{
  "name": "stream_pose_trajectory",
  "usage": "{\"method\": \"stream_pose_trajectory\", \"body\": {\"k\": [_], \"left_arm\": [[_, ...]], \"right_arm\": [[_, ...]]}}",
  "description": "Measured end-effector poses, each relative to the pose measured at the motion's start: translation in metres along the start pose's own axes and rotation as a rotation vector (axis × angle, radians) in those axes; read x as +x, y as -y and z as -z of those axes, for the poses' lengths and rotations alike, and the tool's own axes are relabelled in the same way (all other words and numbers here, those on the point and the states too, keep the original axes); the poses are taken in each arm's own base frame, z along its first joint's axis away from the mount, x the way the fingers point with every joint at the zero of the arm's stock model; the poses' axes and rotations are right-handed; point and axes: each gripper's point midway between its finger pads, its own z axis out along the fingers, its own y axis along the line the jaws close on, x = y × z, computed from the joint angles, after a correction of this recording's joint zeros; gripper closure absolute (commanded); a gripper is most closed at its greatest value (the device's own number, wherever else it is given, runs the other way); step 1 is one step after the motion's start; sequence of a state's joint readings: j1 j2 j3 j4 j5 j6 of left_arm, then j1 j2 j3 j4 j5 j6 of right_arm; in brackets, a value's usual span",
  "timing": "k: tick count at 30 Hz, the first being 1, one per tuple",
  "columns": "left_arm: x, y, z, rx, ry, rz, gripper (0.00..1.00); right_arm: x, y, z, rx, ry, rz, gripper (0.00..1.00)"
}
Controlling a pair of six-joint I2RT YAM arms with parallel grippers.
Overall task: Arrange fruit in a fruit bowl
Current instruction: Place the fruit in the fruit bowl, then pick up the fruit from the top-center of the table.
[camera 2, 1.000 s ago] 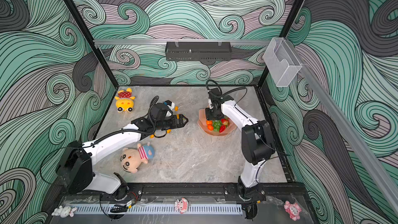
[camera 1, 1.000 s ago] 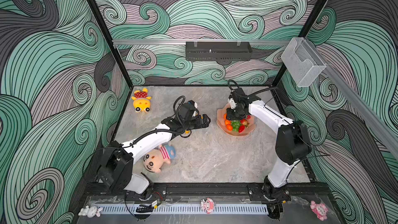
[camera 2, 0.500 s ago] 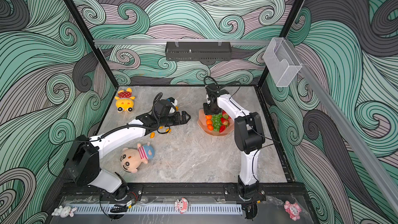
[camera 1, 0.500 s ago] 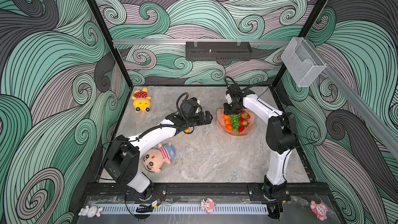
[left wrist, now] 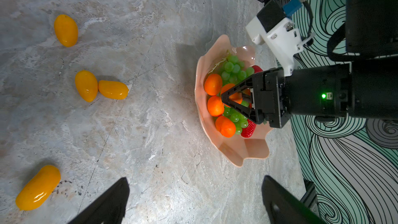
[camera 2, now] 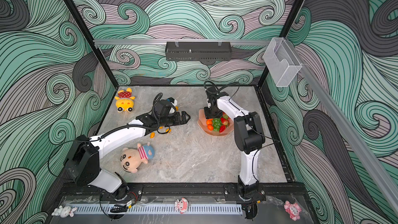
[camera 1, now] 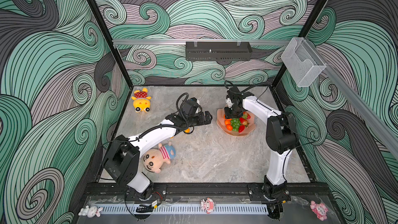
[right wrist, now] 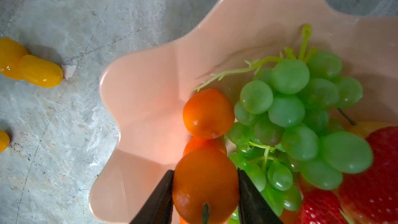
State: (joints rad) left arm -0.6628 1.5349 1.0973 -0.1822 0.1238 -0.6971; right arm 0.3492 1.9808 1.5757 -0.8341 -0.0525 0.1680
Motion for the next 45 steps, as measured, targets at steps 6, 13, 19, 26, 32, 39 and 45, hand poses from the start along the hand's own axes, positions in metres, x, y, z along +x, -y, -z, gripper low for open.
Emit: {"method": "stream_pose_trajectory", "body": {"k": [6, 13, 19, 26, 32, 39, 45], "left_arm": [[0.005, -0.006, -0.002, -0.015, -0.009, 0.002, 0.01], [0.009, -0.011, -0.002, -0.034, -0.020, 0.003, 0.02], [0.009, -0.017, 0.012, -0.073, -0.009, -0.008, 0.01], [-0.005, -0.017, 0.053, -0.105, 0.085, -0.032, 0.01], [-0.004, -0.033, 0.084, -0.146, 0.145, -0.052, 0.01], [0.000, -0.063, 0.111, -0.203, 0.170, -0.020, 0.01], [0.003, -0.100, 0.132, -0.245, 0.202, 0.065, 0.01]], "right_arm": [[0.000, 0.000, 0.000, 0.000, 0.000, 0.000, 0.50], [0.001, 0.000, 0.000, 0.001, -0.005, 0.000, 0.49], [0.001, 0.003, 0.011, 0.021, 0.010, 0.001, 0.46], [-0.009, -0.005, 0.056, 0.035, 0.132, 0.033, 0.45], [-0.007, -0.045, 0.069, -0.003, 0.193, 0.133, 0.47], [-0.005, -0.109, 0.052, -0.058, 0.173, 0.273, 0.48], [-0.010, -0.148, 0.022, -0.106, 0.129, 0.344, 0.48]]}}
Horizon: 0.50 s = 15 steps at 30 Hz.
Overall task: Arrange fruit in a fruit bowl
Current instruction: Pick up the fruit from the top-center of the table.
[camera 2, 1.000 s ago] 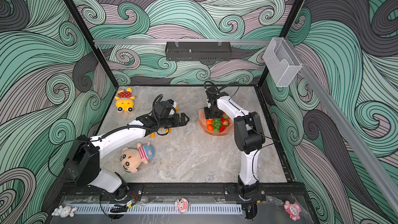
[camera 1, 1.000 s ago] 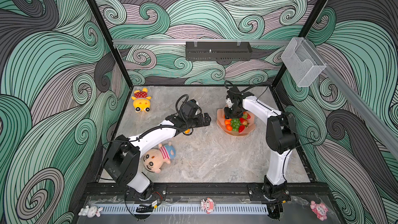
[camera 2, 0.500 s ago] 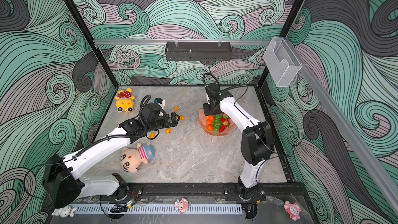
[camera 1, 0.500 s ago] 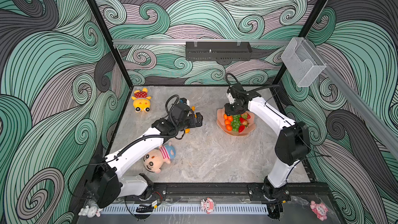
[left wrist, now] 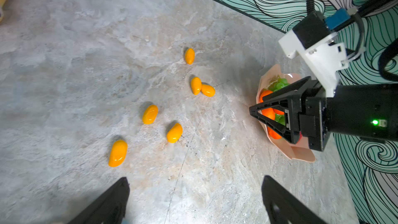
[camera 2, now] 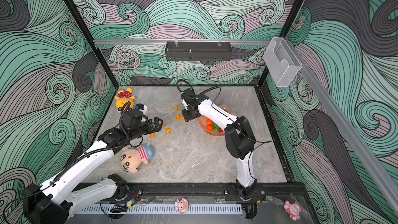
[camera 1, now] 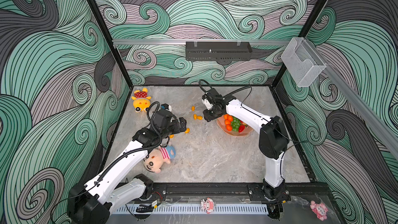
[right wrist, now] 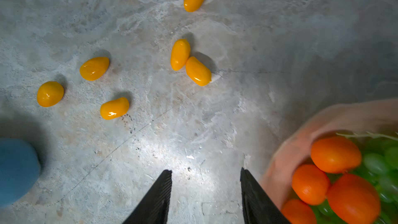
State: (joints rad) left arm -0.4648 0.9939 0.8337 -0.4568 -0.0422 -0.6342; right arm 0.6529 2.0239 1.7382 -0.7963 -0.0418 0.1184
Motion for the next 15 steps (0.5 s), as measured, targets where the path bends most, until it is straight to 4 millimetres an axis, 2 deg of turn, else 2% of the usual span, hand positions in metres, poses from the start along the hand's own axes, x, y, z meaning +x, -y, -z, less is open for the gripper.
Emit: {"method": "stream_pose_trajectory", "body": {"k": [6, 10, 15], "left_arm": [[0.004, -0.030, -0.003, -0.014, -0.023, 0.097, 0.01], [0.009, -0.039, -0.008, 0.000, -0.050, 0.150, 0.02], [0.007, -0.042, -0.014, 0.035, -0.063, 0.209, 0.01]], "right_arm": [[-0.021, -0.008, -0.025, -0.022, -0.021, 0.044, 0.50], [-0.033, -0.008, -0.042, -0.019, -0.044, 0.073, 0.51], [-0.033, -0.008, -0.062, -0.017, -0.093, 0.099, 0.53]]}}
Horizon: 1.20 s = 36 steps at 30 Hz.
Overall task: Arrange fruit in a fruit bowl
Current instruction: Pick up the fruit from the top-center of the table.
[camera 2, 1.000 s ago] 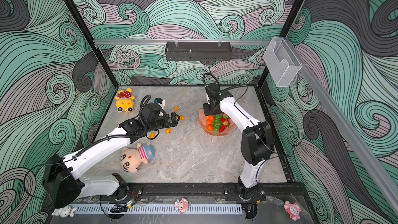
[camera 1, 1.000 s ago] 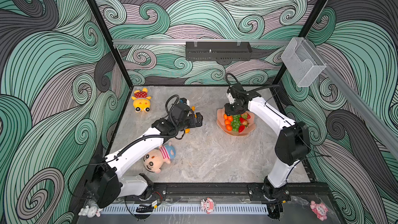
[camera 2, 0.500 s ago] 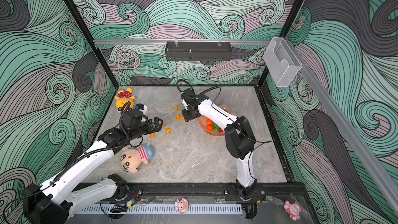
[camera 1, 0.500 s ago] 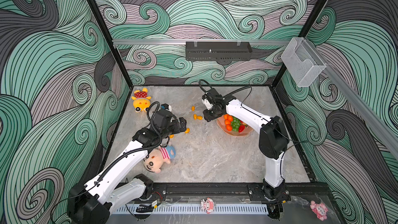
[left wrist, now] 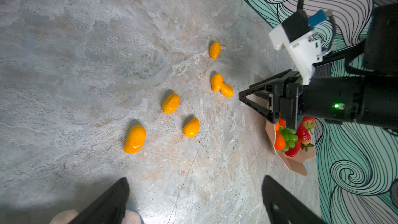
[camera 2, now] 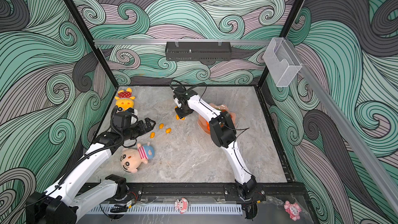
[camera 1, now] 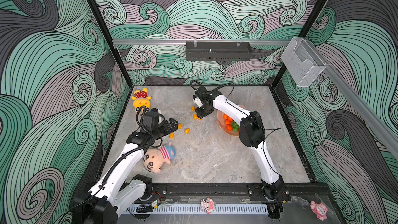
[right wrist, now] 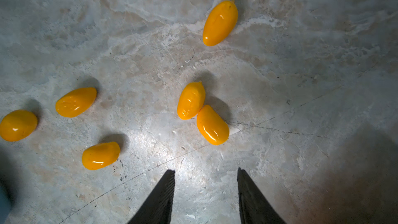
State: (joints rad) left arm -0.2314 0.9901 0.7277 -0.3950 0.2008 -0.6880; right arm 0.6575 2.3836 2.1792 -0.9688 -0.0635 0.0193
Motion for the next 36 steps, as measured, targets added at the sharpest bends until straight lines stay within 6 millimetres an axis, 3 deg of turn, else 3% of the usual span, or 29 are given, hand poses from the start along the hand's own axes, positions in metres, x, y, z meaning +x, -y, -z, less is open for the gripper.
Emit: {"method": "stream_pose_trajectory", "body": {"k": [21, 36], "left_arm": [[-0.003, 0.005, -0.008, 0.060, -0.028, 0.049, 0.01], [-0.001, 0.003, -0.011, 0.054, -0.044, 0.056, 0.01]], "right_arm": [[0.003, 0.002, -0.046, -0.004, -0.098, 0.037, 0.56], [-0.002, 0.003, -0.055, -0.002, -0.097, 0.039, 0.61]]}}
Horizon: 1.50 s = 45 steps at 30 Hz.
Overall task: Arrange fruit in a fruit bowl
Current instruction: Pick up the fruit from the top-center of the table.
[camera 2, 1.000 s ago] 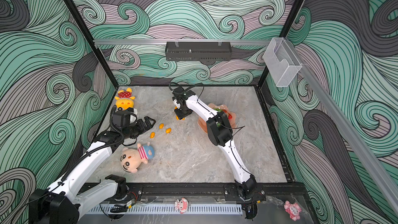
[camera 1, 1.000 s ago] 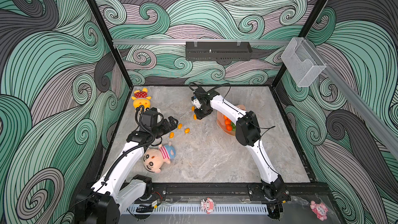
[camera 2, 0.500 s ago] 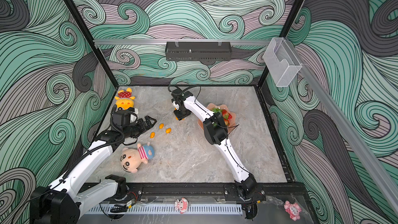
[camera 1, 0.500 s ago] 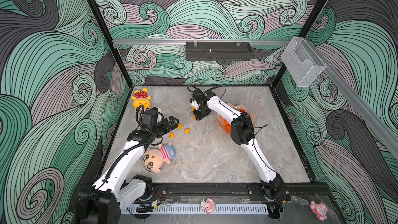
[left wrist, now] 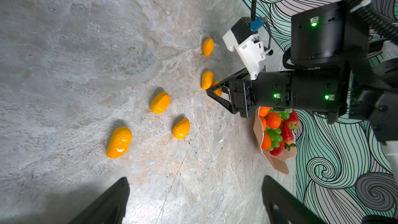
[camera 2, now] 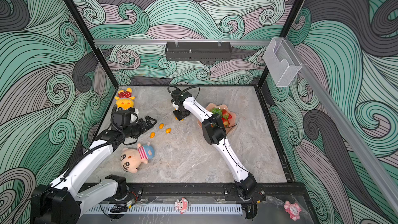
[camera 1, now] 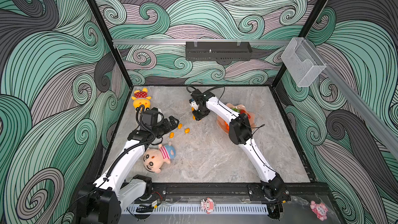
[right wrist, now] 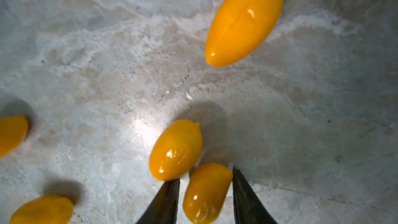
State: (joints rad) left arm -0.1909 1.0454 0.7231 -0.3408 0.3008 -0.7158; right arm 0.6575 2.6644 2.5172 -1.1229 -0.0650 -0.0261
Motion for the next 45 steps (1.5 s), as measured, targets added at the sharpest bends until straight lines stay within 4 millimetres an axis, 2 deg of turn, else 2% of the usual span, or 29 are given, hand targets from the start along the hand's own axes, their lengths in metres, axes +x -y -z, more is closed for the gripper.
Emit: {"method": "stream_pose_trajectory", "body": {"k": [12, 16, 20, 24, 33, 38, 41, 45], "left_arm": [[0.002, 0.000, 0.000, 0.003, -0.009, -0.004, 0.01], [0.007, 0.004, 0.001, 0.028, -0.036, -0.016, 0.02], [0.011, 0.007, 0.001, 0.044, -0.058, -0.020, 0.01], [0.012, 0.011, 0.004, 0.063, -0.058, -0.024, 0.01], [0.019, 0.024, -0.001, 0.102, -0.080, -0.050, 0.01], [0.032, 0.031, -0.015, 0.109, -0.127, -0.067, 0.02], [0.041, 0.039, -0.027, 0.113, -0.164, -0.085, 0.01], [0.047, 0.063, -0.043, 0.132, -0.196, -0.129, 0.01]], "right_arm": [[0.003, -0.001, 0.000, -0.003, -0.009, -0.004, 0.70], [0.013, -0.003, 0.002, -0.005, -0.034, -0.009, 0.72], [0.032, -0.010, 0.009, -0.015, -0.071, -0.012, 0.72], [0.053, -0.019, 0.026, -0.034, -0.075, -0.025, 0.72], [0.079, -0.024, 0.094, -0.055, 0.054, -0.066, 0.73], [0.098, -0.006, 0.121, -0.042, 0.097, -0.113, 0.74], [0.109, 0.019, 0.134, -0.026, 0.121, -0.180, 0.74], [0.121, 0.056, 0.139, -0.011, 0.138, -0.282, 0.74]]}}
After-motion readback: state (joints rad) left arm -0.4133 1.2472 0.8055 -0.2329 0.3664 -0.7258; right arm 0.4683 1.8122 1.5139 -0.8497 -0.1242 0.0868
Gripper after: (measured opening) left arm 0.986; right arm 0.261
